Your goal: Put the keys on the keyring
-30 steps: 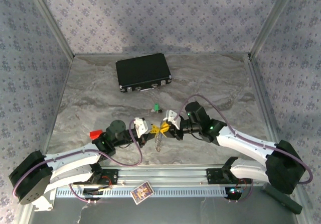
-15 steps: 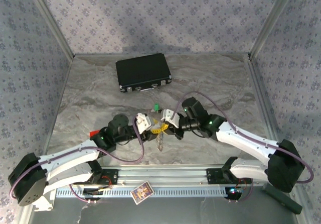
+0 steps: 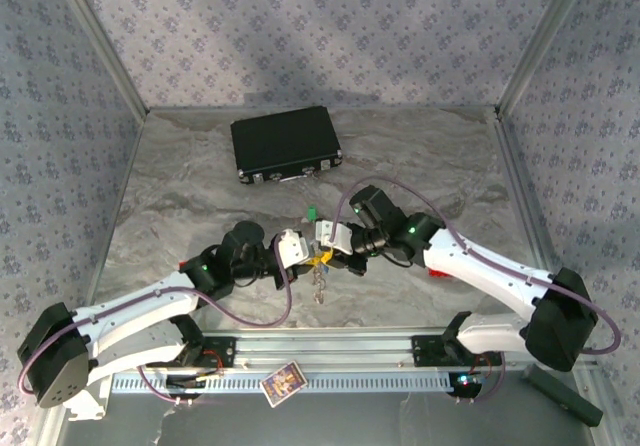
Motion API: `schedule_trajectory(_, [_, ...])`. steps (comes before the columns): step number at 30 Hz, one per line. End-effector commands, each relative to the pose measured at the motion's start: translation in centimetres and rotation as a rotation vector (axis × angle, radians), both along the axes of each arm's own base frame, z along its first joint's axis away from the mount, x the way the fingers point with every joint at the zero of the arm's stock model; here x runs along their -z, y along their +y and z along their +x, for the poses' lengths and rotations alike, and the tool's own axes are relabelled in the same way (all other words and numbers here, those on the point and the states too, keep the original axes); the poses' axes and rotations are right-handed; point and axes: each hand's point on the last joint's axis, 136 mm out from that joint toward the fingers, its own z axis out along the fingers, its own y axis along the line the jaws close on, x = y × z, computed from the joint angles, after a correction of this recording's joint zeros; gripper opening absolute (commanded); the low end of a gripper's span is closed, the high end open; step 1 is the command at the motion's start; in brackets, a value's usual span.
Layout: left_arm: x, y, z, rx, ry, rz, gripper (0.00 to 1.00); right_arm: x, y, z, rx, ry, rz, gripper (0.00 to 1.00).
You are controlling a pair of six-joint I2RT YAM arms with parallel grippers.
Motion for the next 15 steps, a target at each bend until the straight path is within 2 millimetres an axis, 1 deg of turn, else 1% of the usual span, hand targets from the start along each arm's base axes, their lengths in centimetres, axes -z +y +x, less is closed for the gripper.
schedule_trajectory(1, [-0.5,-0.4,-0.2,0.022,-0.01,-0.026,0.0,-2.3,0.9,-0.1,-0.01,-0.025,0.103,0.22])
schedule_trajectory(2, [-0.6,-0.4,-0.2,0.015,-0.007,-0.05,0.0,-2.4,0.7,0.1,0.019,-0.016,0.153,0.27])
schedule_trajectory(4, [-0.9,-0.4,-0.2,-0.002,-0.006,-0.114,0.0,-2.5,0.3,0.6,0.07,0.005,0.251,0.31])
schedule_trajectory(6, [-1.3,-0.3,-0.1,-0.022,-0.012,-0.194,0.0,-2.4,0.0,0.5,0.1,0.026,0.314,0.32])
schedule_trajectory(9, [-2.1,-0.1,-0.3,-0.028,-0.025,-0.274,0.0,-2.1,0.0,0.3,0.109,0.043,0.354,0.32])
schedule_trajectory(10, [-2.6,-0.1,-0.3,-0.027,-0.039,-0.296,0.0,-2.1,0.0,0.3,0.113,0.042,0.362,0.32])
schedule_trajectory(12, [-2.8,-0.1,-0.4,-0.022,-0.047,-0.303,0.0,-1.9,-0.1,0.2,0.112,0.044,0.372,0.3])
schedule_trajectory(15, [-2.5,-0.1,-0.5,-0.015,-0.049,-0.294,0.0,-1.3,-0.1,0.1,0.099,0.049,0.365,0.28])
